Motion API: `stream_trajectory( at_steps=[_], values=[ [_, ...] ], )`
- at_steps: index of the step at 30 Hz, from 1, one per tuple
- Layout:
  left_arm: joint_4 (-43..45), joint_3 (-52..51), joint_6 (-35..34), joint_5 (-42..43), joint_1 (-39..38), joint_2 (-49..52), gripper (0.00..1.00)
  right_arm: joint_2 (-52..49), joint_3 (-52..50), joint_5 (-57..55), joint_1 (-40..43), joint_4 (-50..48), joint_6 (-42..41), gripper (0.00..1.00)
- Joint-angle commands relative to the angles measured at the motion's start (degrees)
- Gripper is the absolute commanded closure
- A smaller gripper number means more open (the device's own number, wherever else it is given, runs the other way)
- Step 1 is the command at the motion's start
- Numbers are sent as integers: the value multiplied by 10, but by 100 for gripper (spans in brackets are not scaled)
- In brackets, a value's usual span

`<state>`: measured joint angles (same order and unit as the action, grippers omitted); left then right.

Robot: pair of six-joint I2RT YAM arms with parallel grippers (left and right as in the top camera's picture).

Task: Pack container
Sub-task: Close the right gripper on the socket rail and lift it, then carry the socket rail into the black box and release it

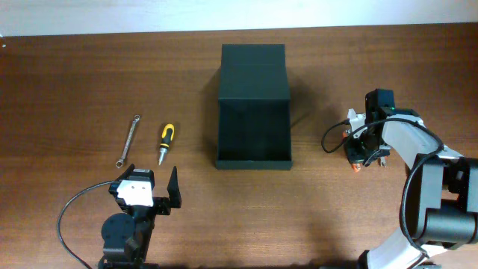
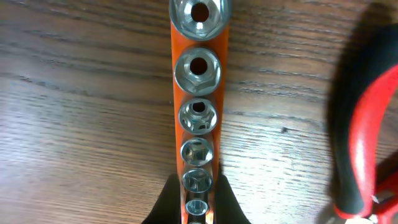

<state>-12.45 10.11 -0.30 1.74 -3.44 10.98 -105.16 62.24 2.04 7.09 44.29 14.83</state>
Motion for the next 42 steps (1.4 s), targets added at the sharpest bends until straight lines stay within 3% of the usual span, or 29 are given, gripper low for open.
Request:
stream_trajectory(
  at_steps=[1,9,17,24,30,36,42],
  values=[
    [2,12,-6,0,-2,0,1,-6,24,62,-3,20,-19,96],
    [2,12,-6,1,-2,0,1,-6,246,101,-10,217,-15,96],
    [2,12,-6,1,-2,0,1,-6,425,125,-138,348,133,96],
    [2,12,-6,1,-2,0,1,-11,438,95,-304,352,302,96],
    [2,12,-6,1,-2,0,1,-37,438,80,-384,325,332,96],
    [2,12,-6,8,-2,0,1,-98,438,78,-400,290,332,96],
    [1,12,-6,11,-2,0,1,-153,438,78,-356,276,329,96]
  ],
)
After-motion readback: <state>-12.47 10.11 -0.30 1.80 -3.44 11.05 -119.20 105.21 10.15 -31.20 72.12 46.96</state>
